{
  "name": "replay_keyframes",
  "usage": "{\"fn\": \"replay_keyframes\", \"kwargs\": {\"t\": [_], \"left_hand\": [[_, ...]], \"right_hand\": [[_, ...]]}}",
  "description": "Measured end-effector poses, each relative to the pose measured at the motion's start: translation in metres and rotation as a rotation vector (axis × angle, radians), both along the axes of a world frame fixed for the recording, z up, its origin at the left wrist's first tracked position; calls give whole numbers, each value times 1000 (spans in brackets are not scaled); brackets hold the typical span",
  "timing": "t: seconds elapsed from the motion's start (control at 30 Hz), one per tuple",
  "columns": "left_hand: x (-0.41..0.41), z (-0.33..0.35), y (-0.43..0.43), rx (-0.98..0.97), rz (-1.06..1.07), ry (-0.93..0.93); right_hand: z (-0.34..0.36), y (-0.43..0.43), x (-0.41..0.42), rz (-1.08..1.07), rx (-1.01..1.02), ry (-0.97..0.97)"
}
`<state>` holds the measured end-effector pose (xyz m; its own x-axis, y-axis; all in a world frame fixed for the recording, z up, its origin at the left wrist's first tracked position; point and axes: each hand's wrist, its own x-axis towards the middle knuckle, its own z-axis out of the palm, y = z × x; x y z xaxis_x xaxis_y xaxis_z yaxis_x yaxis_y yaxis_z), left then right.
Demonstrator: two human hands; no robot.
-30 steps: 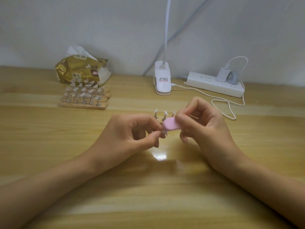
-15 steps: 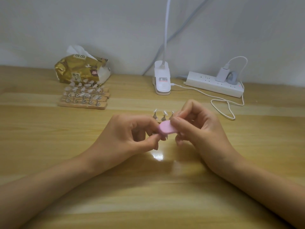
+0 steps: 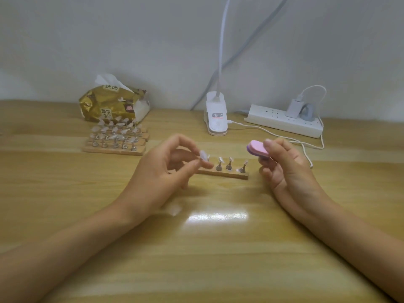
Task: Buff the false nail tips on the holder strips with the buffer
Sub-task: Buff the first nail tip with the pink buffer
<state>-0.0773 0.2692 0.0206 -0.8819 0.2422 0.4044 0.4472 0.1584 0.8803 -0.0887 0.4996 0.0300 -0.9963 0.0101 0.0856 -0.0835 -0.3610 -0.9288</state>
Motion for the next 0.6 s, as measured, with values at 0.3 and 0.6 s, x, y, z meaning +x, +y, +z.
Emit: {"fn": "replay_keyframes", "kwargs": {"t": [0.3,0.6], "left_hand": [[-32,-2,-7,-181,156,-17],[-39,-5,-4,-320,235,-29]], "right_hand": [[-3,-3,-2,48,39,14],[-2,-5,-3,87,70,8]]}}
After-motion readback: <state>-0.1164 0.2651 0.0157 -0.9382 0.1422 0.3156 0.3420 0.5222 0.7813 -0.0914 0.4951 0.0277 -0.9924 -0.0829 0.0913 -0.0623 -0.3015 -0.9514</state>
